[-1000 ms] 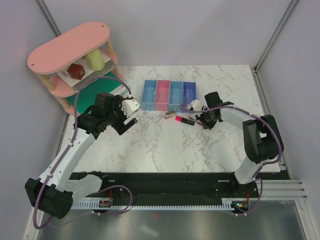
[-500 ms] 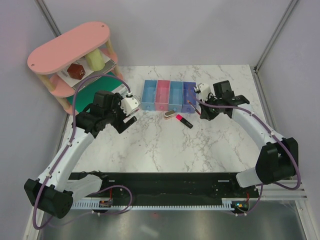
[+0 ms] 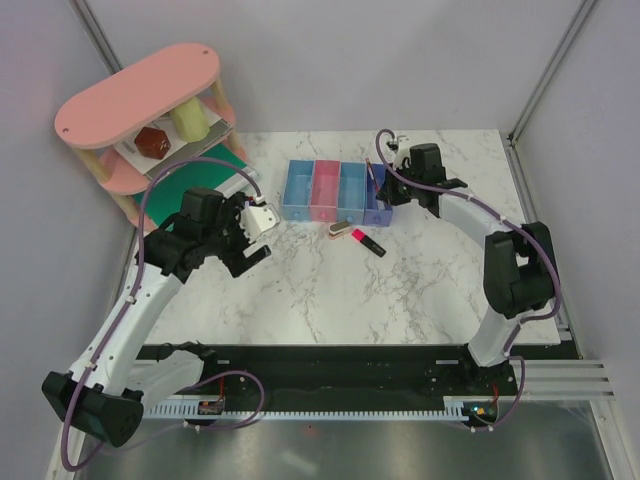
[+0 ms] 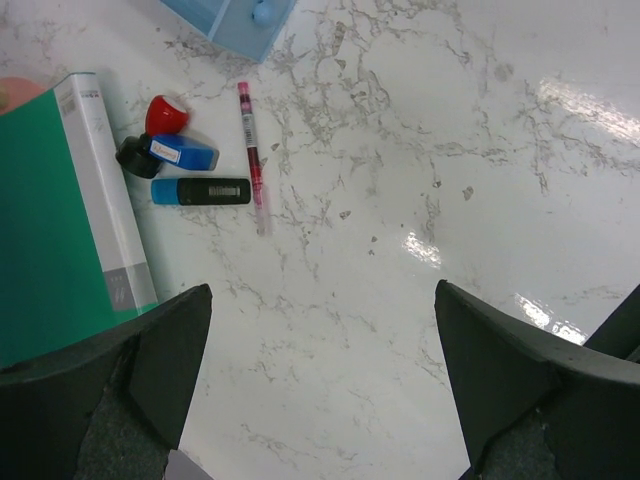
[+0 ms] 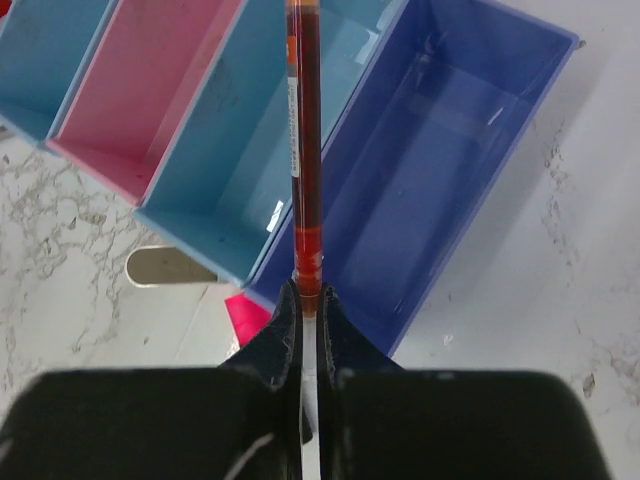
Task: Sort the stationery into containers
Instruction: Place the pen in the storage box.
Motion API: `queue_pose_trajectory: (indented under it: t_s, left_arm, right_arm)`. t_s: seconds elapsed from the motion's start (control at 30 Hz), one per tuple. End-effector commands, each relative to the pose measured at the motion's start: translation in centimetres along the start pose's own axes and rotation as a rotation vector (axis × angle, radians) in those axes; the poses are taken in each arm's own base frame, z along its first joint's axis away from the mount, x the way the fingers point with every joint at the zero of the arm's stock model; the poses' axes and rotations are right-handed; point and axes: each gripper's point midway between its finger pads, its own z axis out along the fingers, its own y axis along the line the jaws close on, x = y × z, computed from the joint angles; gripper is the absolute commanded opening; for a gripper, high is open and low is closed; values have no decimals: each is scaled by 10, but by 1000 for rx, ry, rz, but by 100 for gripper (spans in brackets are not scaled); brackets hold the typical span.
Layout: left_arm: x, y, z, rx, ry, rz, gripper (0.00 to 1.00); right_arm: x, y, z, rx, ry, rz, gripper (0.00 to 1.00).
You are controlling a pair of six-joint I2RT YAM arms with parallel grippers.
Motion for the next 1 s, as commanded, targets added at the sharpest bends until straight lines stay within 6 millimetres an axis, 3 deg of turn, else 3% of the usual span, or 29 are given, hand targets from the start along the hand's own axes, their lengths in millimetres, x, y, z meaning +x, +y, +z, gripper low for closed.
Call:
queue_pose_trajectory:
  t_s: [0.0, 0.07, 0.33, 0.7, 0.87, 0.9, 0.93, 0.97]
  left_arm:
    - [-15, -8, -13, 51, -66, 76, 100]
    - [-15, -8, -12, 57, -63, 77, 100]
    - [-17, -10, -10, 83, -66, 80, 100]
    - [-23, -17, -1, 141, -86, 75, 100]
    - [-28, -19, 7, 178, -97, 69, 100]
    - [-29, -19, 8, 181, -100, 66, 100]
    - [-30, -19, 11, 190, -100, 63, 100]
    - [-31, -20, 13, 198, -105, 63, 100]
  right_arm:
    - [-66, -6, 21, 9, -210, 45, 0]
    - [-76, -10, 27, 17, -234, 48, 0]
    - [-60, -38, 44, 87, -217, 71, 0]
    - [-49, -39, 27, 112, -202, 33, 5]
    - [-56, -37, 19, 115, -205, 7, 8]
    - [-58, -38, 17, 118, -210, 5, 9]
    - [-60, -37, 15, 118, -214, 1, 29]
    - [-62, -37, 13, 120, -219, -5, 34]
